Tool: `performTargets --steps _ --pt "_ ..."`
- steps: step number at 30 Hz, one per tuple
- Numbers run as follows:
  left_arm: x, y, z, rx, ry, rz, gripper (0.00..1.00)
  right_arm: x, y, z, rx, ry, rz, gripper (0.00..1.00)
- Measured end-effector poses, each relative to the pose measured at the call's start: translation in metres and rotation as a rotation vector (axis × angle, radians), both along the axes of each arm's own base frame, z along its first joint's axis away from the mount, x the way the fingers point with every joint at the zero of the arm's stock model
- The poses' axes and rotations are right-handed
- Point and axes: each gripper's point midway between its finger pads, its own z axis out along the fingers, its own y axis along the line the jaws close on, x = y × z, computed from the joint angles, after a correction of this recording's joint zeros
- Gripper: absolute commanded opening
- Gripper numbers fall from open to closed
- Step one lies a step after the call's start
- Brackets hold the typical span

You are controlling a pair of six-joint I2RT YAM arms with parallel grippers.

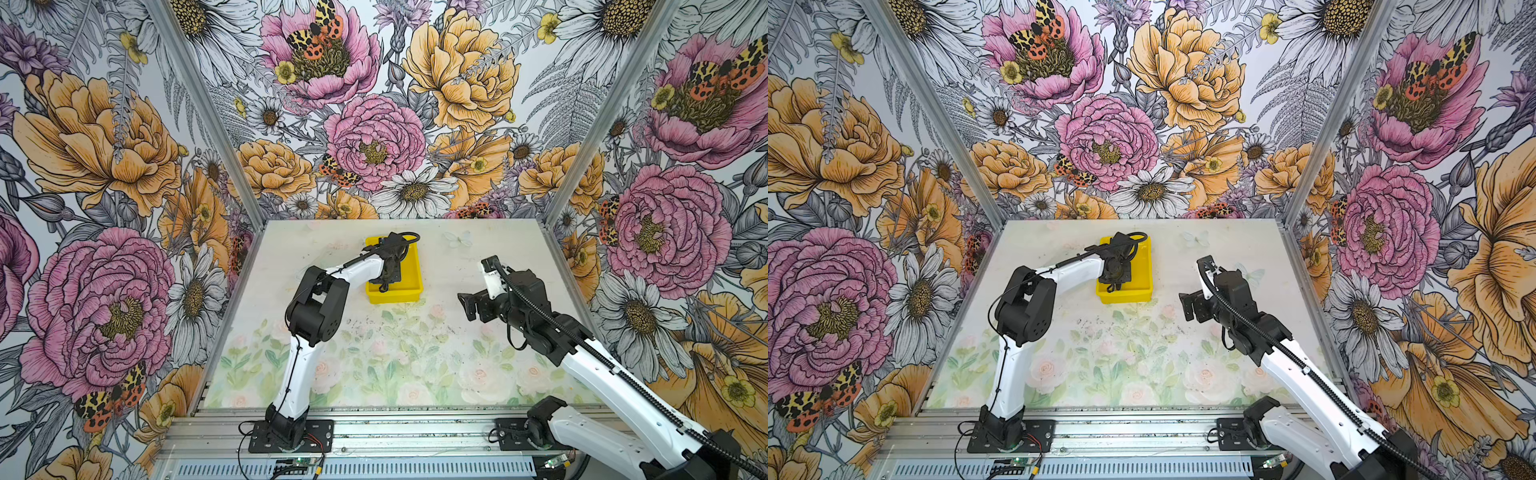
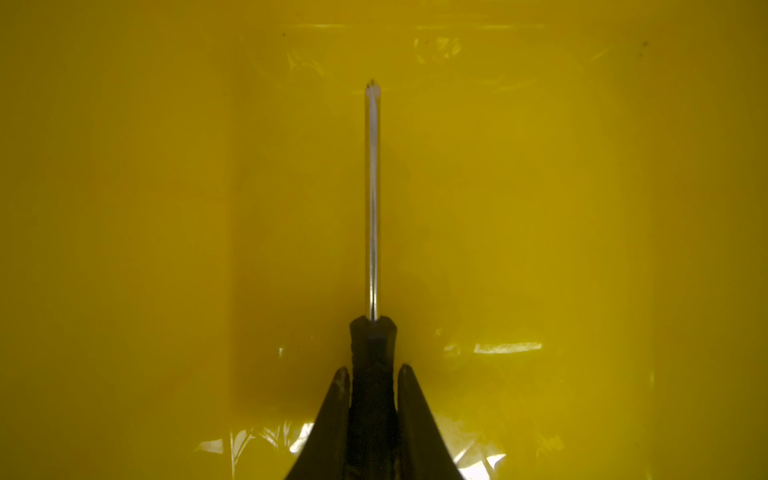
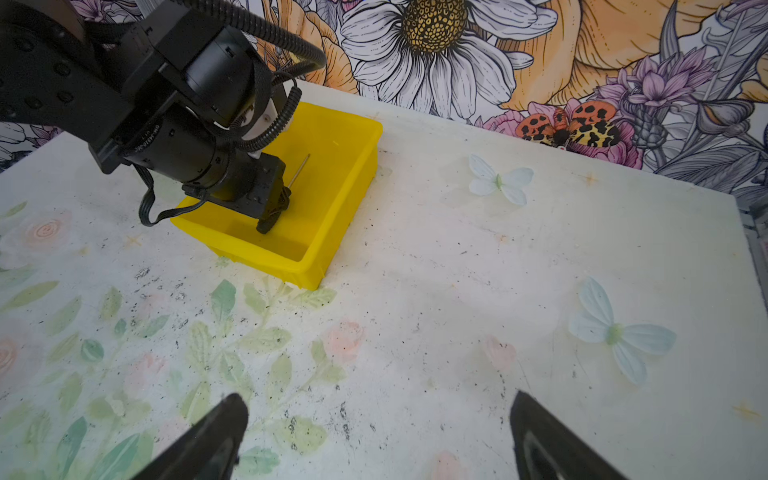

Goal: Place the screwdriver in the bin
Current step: 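Lower the screwdriver into the bin and open the left gripper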

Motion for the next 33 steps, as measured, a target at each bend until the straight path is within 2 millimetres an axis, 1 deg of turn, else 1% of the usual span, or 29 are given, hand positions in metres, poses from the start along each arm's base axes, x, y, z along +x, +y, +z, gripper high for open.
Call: performTargets --steps 8,12,13,14,17,20,22,25,27,28,30,31,32,33 --pt "0.004 -0.001 0.000 -0.004 -0.004 0.005 0.26 0.004 -0.009 0.000 0.002 0.001 -0.031 1.00" --pt "0.005 -0.002 0.002 -0.006 -0.008 0.005 0.31 0.005 -0.010 0.000 0.006 0.003 -0.031 0.99" --pt "0.006 -0.002 0.003 -0.008 -0.011 0.006 0.34 0.005 -0.009 0.000 0.007 0.003 -0.028 0.99" --pt "0.007 -0.002 0.004 -0.010 -0.014 0.007 0.39 0.004 -0.009 0.000 0.009 0.004 -0.025 0.99" --pt "0.010 -0.002 0.007 -0.018 -0.028 0.008 0.50 0.003 -0.008 0.000 0.012 0.009 -0.017 0.99" --pt "0.012 -0.002 0.019 -0.031 -0.056 0.005 0.55 0.002 -0.008 0.001 0.013 0.013 -0.017 0.99" --pt "0.011 -0.002 0.032 -0.042 -0.079 0.001 0.56 0.003 -0.008 0.004 0.020 0.013 -0.021 0.99" --pt "0.008 0.000 0.061 -0.062 -0.127 -0.012 0.59 0.003 -0.008 0.009 0.033 0.012 -0.032 0.99" --pt "0.004 0.002 0.086 -0.080 -0.168 -0.020 0.62 0.004 -0.009 0.012 0.038 0.009 -0.041 0.99" --pt "0.001 0.004 0.102 -0.092 -0.196 -0.026 0.63 0.004 -0.010 0.013 0.039 0.008 -0.048 0.99" --pt "-0.007 0.009 0.131 -0.112 -0.248 -0.037 0.66 0.006 -0.012 0.014 0.038 0.004 -0.063 1.00" --pt "-0.014 0.013 0.146 -0.123 -0.274 -0.042 0.68 0.006 -0.014 0.015 0.037 0.003 -0.071 0.99" --pt "-0.022 0.017 0.159 -0.131 -0.297 -0.047 0.72 0.007 -0.015 0.015 0.037 0.001 -0.080 0.99" --pt "-0.029 0.021 0.170 -0.137 -0.317 -0.052 0.78 0.008 -0.017 0.015 0.036 0.000 -0.090 1.00"
